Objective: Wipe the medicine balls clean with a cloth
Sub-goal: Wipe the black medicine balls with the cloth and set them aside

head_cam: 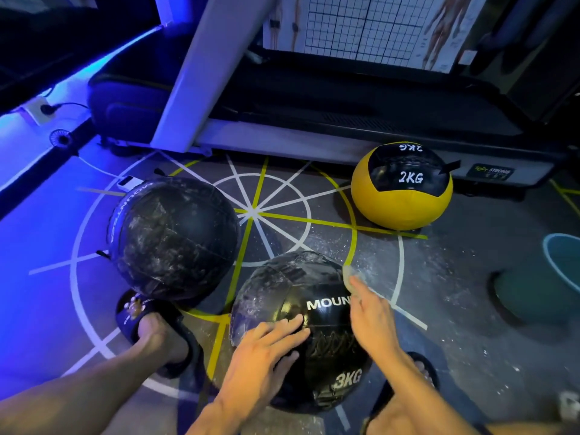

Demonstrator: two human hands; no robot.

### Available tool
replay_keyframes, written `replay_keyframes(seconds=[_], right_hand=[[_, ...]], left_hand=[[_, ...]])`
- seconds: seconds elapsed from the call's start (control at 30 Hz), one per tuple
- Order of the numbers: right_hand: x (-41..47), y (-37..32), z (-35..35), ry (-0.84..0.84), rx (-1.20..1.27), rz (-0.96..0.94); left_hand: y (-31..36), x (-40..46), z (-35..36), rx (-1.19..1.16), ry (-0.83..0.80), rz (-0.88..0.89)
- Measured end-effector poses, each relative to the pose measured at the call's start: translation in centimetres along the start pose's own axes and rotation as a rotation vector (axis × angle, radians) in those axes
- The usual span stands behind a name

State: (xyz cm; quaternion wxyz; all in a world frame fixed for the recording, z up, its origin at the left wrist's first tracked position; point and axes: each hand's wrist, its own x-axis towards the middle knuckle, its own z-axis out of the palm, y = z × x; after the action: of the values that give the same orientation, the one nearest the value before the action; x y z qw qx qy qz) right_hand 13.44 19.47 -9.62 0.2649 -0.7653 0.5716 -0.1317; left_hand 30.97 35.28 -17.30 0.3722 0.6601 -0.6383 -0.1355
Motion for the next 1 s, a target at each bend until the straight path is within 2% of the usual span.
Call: replay_keyframes(seconds=[0.03,0.13,0.17,0.23,0.33,0.4,0.5,0.53,0.67,0.8,0.9,1.0], right_hand=[[-0.5,-1.1,0.2,-0.009,0.011,-0.049],[-2.9,-4.4,1.9,-0.153,-0.046,-0.476],[-2.9,-4.0,2.5,-0.215,-0.088,-0.557],[-1.3,-2.2,2.0,-0.177,-0.137,-0.491],[0.8,-0.1,0.3,-0.036,-0.042,-0.142],[0.4,-1.7,0.3,-0.063,-0.042,-0.171],[-1.5,-4.2,1.5,-0.276,-0.149,-0.461],[-1.2,-4.0,1.3,-0.278,-0.171,-0.481],[2.0,-1.5,-0.8,-0.098,-0.18,-0.165],[3.3,-1.2,-1.4,-0.095,-0.272,-0.034],[2.8,-3.3,-0.7,-0.116,-0.227,-0.142],[0.5,-5.8,1.0,-0.302,-0.23,-0.475]], left_hand=[[0.2,0.1,0.4,-0.012,-0.002,0.013],[0.6,0.7,0.1,0.058,-0.063,0.104],[0.5,0.9,-0.1,0.062,-0.079,0.103],[0.4,0.9,0.0,0.077,-0.098,0.093],[0.1,0.7,1.2,0.053,-0.104,0.055],[0.2,1.1,1.5,0.0,-0.088,0.019],[0.2,1.7,1.1,0.04,-0.121,0.077],[0.3,1.8,0.7,0.048,-0.14,0.074],[1.1,1.7,0.1,0.145,-0.193,0.058],[2.2,0.8,0.1,0.318,-0.233,0.119],[2.4,0.8,0.5,0.369,-0.298,0.126],[2.5,1.3,0.5,0.394,-0.33,0.133]])
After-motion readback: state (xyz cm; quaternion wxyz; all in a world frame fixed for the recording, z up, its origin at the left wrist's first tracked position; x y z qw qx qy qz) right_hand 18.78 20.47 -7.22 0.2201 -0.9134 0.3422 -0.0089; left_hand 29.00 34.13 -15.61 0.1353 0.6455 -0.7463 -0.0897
